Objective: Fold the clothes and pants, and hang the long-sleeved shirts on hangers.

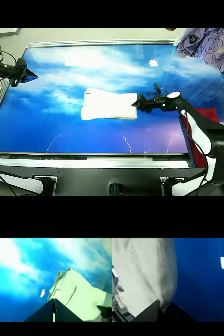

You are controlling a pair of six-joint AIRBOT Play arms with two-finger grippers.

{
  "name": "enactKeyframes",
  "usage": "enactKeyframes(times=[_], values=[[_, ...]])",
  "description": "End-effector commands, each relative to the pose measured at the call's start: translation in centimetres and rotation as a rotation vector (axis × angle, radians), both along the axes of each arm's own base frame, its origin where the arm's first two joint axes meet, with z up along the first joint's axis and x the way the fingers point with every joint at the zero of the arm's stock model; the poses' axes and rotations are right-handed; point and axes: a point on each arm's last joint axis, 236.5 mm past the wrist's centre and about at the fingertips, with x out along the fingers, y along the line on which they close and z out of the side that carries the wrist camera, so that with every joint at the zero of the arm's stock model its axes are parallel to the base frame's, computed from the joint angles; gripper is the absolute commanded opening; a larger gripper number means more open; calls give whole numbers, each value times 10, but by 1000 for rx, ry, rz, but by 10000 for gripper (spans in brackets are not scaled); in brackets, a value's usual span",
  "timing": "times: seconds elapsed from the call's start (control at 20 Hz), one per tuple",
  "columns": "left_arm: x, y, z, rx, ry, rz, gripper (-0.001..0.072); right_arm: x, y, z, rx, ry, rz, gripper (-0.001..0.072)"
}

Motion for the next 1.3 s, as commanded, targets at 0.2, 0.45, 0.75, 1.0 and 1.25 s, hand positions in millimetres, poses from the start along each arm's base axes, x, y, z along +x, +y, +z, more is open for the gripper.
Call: enactKeyframes(times=[0.2,0.45,0.75,1.0,1.25], values=[[0,-9,-1,-1,1,-17,15,66,-101,108,-73,-153,-192,34],[1,-13,-3,-3,6,-25,14,77,-205,160,-171,-240,-411,34],[0,-19,-3,-4,10,-40,15,53,-314,200,-245,-251,-708,34],[-1,-27,-4,-4,15,-58,15,12,-365,221,-337,-190,-876,34],[-2,-32,-4,-4,16,-70,15,-30,-384,236,-465,-115,-980,34]])
